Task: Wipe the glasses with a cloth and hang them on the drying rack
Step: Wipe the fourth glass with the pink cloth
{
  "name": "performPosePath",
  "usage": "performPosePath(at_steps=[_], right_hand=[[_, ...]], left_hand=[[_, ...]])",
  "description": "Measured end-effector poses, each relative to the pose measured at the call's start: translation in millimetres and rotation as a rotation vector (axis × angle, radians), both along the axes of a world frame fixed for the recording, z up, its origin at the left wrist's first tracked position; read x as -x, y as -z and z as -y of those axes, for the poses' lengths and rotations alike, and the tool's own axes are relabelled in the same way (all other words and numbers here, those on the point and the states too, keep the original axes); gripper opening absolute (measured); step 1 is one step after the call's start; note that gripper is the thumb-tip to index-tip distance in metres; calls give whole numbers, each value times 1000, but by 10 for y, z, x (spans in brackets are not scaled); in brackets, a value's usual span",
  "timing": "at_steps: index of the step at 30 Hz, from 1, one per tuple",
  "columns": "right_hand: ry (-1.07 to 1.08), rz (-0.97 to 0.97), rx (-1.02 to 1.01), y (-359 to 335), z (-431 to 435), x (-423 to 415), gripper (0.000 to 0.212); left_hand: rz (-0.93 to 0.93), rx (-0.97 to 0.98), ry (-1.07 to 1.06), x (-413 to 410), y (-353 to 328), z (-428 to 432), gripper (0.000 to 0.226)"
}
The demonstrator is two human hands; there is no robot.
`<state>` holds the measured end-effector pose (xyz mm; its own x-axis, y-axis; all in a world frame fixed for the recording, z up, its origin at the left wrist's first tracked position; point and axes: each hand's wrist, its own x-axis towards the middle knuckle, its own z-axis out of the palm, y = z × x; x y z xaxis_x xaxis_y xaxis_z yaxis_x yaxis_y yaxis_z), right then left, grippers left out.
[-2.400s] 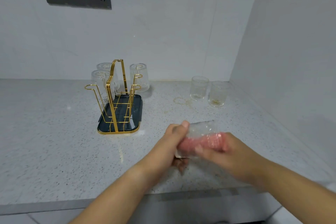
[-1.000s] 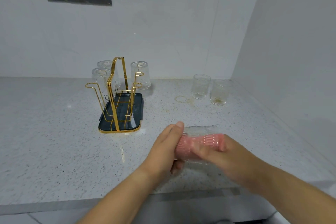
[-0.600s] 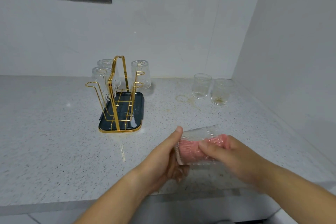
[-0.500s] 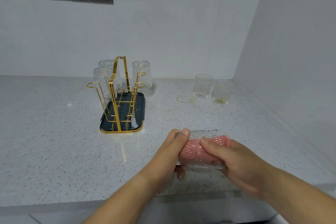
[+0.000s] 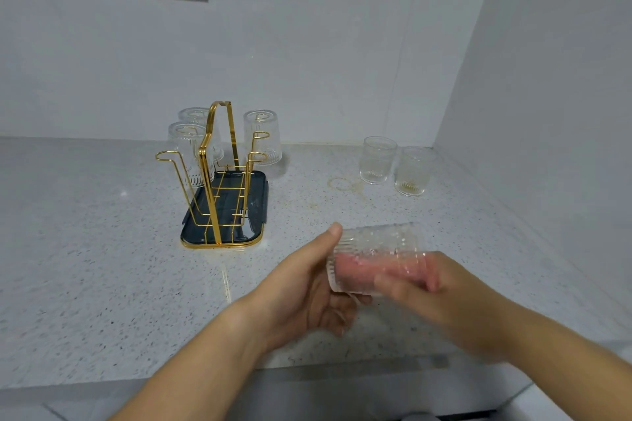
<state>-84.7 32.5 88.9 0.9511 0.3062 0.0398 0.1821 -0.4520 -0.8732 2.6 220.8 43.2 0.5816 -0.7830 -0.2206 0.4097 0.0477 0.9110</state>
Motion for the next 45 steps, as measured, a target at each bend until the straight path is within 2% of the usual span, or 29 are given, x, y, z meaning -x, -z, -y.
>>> performPosePath(at_steps=[3, 5, 8, 10, 12, 14, 16, 20, 22, 25, 28, 30, 32, 35, 36, 39, 43, 45], right_hand=[[92, -273, -261, 71, 44, -32, 32], [130, -271, -281, 138, 41, -36, 34], [69, -80, -47, 203, -32, 17, 30], [37, -19, 87, 202, -32, 44, 18], [22, -60, 91, 139, -10, 32, 20], [32, -110, 68, 61, 37, -5, 42], [70, -83, 27, -30, 92, -23, 40], [252, 51, -54, -153, 94, -15, 43], [368, 125, -207, -158, 129, -31, 41], [683, 170, -467, -39, 201, -98, 43], [850, 150, -583, 98, 155, -94, 43], [785, 103, -641, 171, 13, -45, 45], [612, 112, -646, 242, -143, -1, 52], [378, 197, -516, 368, -327, 34, 70], [345, 236, -456, 406, -378, 40, 71], [335, 332, -339, 472, -489, 35, 66], [331, 338, -397, 457, -474, 0, 63], [358, 373, -343, 433, -424, -46, 55]], left_hand=[[193, -20, -138, 40, 91, 44, 53], [226, -33, -205, 81, 117, 76, 48], [-3, -53, -193, 95, 69, 96, 52], [-170, -36, -122, 89, 65, 77, 47], [-204, 20, -37, 76, 113, 51, 52], [-223, 71, -6, 69, 176, 38, 57], [-259, 134, -21, 77, 185, 30, 56], [-281, 239, -52, 70, 211, 19, 42], [-293, 290, -76, 55, 249, 8, 51], [-322, 389, -125, 55, 281, 17, 73], [-314, 471, -142, 46, 268, 33, 68], [-214, 459, -101, 44, 240, 40, 64], [-92, 392, -107, 56, 186, 69, 67], [9, 305, -200, 88, 113, 148, 64], [41, 283, -231, 97, 96, 164, 61], [145, 206, -281, 113, 63, 172, 62], [181, 151, -298, 158, 72, 164, 57], [180, 143, -283, 189, 121, 168, 54]])
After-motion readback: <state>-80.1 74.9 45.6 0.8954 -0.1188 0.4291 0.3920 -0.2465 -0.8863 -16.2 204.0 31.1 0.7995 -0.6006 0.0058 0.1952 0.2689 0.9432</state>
